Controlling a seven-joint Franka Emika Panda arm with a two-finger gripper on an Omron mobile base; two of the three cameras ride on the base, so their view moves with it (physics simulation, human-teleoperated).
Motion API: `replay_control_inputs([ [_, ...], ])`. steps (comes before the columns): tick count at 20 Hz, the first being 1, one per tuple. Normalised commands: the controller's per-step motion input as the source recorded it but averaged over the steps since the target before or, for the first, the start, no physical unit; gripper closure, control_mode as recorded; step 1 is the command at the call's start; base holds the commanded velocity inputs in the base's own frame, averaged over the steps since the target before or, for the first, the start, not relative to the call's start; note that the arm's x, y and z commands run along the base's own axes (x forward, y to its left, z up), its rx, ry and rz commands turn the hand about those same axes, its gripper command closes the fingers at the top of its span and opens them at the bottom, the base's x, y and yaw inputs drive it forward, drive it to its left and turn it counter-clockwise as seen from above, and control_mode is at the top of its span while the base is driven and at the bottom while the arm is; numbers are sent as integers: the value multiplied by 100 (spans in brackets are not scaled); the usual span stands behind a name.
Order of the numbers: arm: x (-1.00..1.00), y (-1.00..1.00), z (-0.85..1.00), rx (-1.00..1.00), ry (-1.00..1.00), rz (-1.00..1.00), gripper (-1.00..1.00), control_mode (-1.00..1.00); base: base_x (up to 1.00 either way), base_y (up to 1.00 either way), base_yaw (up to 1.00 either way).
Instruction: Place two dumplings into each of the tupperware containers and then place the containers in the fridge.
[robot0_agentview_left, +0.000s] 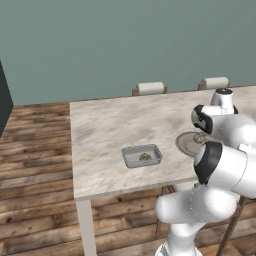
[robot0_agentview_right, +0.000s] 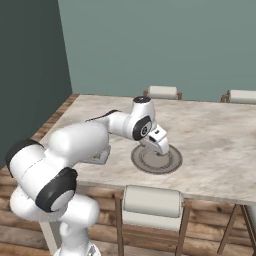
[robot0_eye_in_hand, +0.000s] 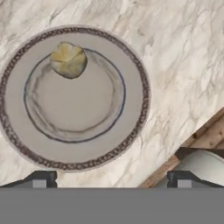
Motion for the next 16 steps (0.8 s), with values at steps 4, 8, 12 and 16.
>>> replay_control_inputs([
  [4, 54, -1, -27, 0, 0, 0, -100, -100, 0, 0, 0],
  [8, 39, 0, -35, 0, 0, 0, -100, -100, 0, 0, 0],
  [12, 34, -5, -48, 0, 0, 0, -100, -100, 0, 0, 0],
  [16, 35, -6, -44, 0, 0, 0, -100, -100, 0, 0, 0],
])
